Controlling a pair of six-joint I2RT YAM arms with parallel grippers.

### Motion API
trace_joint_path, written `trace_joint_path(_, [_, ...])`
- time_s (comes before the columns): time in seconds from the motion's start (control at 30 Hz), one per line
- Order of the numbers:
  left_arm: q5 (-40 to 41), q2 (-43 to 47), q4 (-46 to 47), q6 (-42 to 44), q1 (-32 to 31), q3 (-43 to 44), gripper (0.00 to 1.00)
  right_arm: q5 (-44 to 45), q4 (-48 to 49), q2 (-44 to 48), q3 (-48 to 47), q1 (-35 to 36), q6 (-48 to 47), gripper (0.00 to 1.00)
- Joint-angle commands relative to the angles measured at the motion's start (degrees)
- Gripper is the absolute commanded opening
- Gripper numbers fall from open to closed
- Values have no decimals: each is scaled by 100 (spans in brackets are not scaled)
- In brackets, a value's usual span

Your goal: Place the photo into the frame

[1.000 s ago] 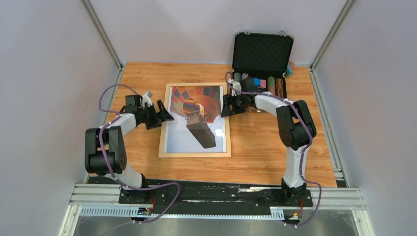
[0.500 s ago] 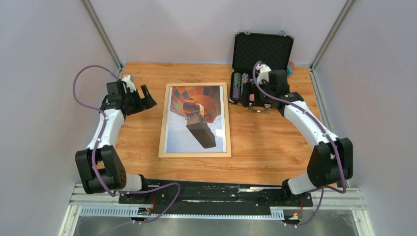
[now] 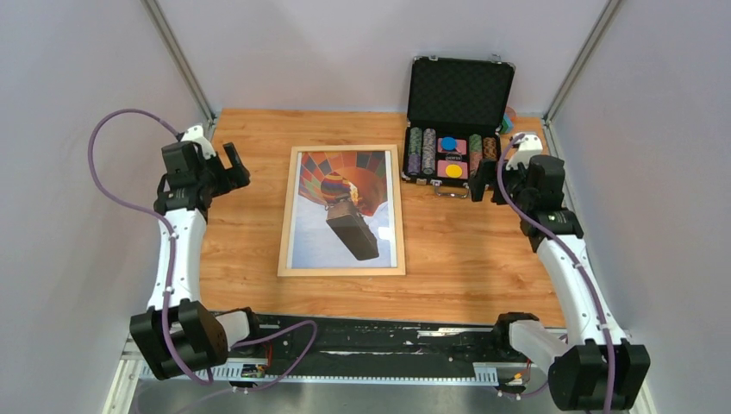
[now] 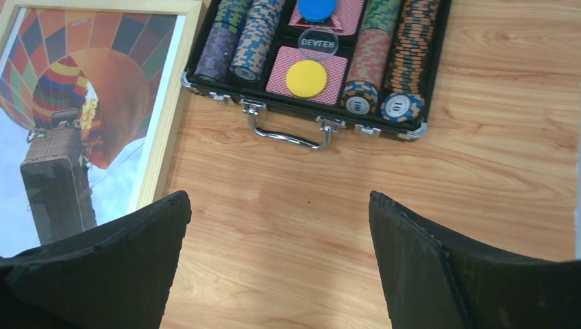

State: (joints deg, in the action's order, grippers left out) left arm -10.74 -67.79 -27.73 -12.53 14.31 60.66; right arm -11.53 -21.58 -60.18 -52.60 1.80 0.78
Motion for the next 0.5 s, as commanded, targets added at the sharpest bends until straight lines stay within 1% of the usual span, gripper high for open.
trace_joint_path(0.0, [261, 326, -74, 177, 95, 236, 100, 364, 278, 472, 179, -119, 50, 100])
trace_joint_path(0.17, [239, 713, -139, 426, 99, 219, 100, 610, 271, 803, 412, -226, 99, 100])
trace_joint_path(0.47, [247, 1349, -434, 1032, 101, 182, 100, 378, 237, 1324, 649, -230, 64, 100])
